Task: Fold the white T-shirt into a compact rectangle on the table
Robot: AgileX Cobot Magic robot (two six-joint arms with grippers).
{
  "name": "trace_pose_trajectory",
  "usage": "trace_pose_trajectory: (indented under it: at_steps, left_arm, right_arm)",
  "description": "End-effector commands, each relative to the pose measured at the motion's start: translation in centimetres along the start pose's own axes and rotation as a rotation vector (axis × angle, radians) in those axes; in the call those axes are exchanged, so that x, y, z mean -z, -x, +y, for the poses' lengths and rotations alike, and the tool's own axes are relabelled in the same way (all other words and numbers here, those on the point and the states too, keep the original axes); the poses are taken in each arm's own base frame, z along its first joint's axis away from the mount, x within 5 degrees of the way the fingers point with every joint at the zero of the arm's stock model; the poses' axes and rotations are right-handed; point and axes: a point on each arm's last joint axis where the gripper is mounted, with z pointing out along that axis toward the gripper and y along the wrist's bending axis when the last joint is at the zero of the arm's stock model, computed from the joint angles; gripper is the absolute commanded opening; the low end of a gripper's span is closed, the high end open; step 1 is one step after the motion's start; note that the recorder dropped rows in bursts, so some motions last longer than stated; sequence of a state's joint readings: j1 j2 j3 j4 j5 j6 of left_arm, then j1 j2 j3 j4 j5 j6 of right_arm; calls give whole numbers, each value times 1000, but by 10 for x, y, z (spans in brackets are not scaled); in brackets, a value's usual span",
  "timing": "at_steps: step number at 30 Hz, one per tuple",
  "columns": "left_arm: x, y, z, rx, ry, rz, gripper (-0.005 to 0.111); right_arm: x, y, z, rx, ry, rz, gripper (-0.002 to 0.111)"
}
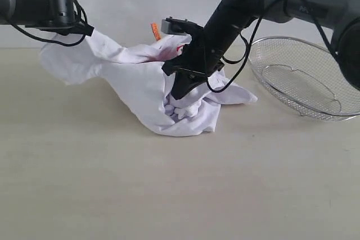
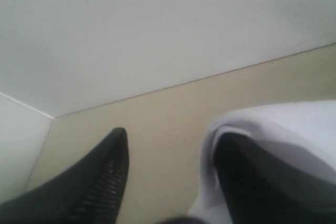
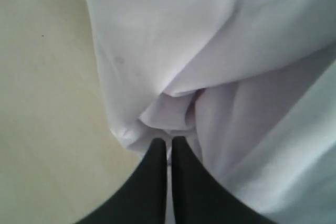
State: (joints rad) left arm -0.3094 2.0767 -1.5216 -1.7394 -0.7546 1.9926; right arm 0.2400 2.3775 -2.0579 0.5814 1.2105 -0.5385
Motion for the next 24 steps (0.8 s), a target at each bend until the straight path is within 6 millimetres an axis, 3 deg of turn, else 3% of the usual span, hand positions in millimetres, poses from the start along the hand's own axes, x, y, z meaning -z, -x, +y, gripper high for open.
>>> trace_pose_trajectory:
  at_steps: [1, 6, 13, 16, 19, 24]
  left_arm:
    - [3, 7, 0, 87, -46, -29, 65]
    - [3, 4, 5, 88, 9, -7, 81]
    - [5, -6, 32, -27, 276, 124, 80]
    - [6, -5, 33, -44, 290, 130, 76]
    - [8, -1, 24, -51, 230, 96, 59]
    - [24, 5, 8, -67, 202, 64, 13]
  right_arm:
    - [2, 1, 1, 1, 4, -4, 0]
    - [3, 0, -2, 8, -22, 1, 0]
    - [16, -2, -22, -41, -56, -47, 0]
    - [23, -5, -33, -69, -55, -63, 0]
    - [30, -7, -39, -82, -60, -73, 0]
    - [38, -9, -47, -95, -75, -95, 0]
